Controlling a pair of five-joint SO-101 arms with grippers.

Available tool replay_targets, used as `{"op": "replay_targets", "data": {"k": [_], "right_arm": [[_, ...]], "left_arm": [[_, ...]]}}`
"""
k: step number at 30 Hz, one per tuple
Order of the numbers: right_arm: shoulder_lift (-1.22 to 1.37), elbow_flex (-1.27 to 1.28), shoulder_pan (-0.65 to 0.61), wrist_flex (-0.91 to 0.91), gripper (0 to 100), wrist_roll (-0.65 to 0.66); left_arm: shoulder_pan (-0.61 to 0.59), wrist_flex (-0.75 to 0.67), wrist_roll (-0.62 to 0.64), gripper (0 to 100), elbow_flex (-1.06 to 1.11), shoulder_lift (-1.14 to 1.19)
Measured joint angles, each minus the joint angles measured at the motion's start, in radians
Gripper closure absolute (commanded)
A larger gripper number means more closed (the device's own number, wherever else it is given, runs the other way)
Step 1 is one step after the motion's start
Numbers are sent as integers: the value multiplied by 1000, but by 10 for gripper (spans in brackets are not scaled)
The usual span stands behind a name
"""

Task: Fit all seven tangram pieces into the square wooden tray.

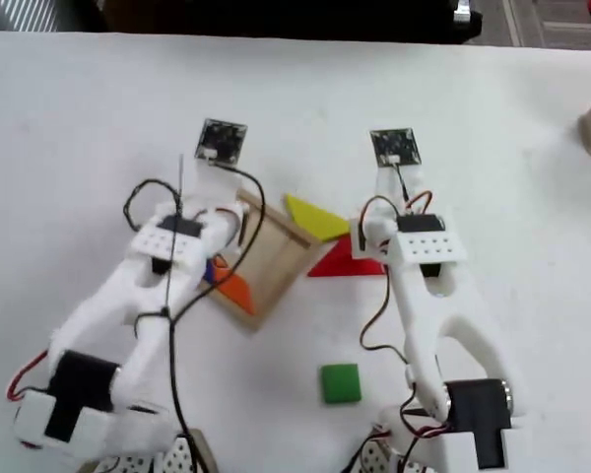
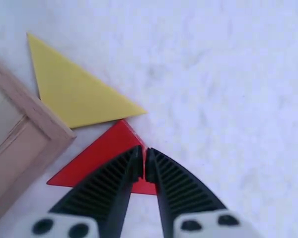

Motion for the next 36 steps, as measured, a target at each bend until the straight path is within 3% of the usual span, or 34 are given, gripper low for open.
{"op": "replay_targets", "data": {"k": [6, 16, 26, 36], "right_arm": [[0, 0, 0, 0, 981, 0], [0, 0, 0, 0, 981, 0], [0, 0, 0, 0, 981, 0], [0, 0, 0, 0, 981, 0]], "left_arm": [[72, -110, 2, 977, 48, -31], [86, 18, 2, 977, -216, 255], [-23, 18, 2, 977, -241, 265], [-25, 18, 3, 977, -241, 265]]}}
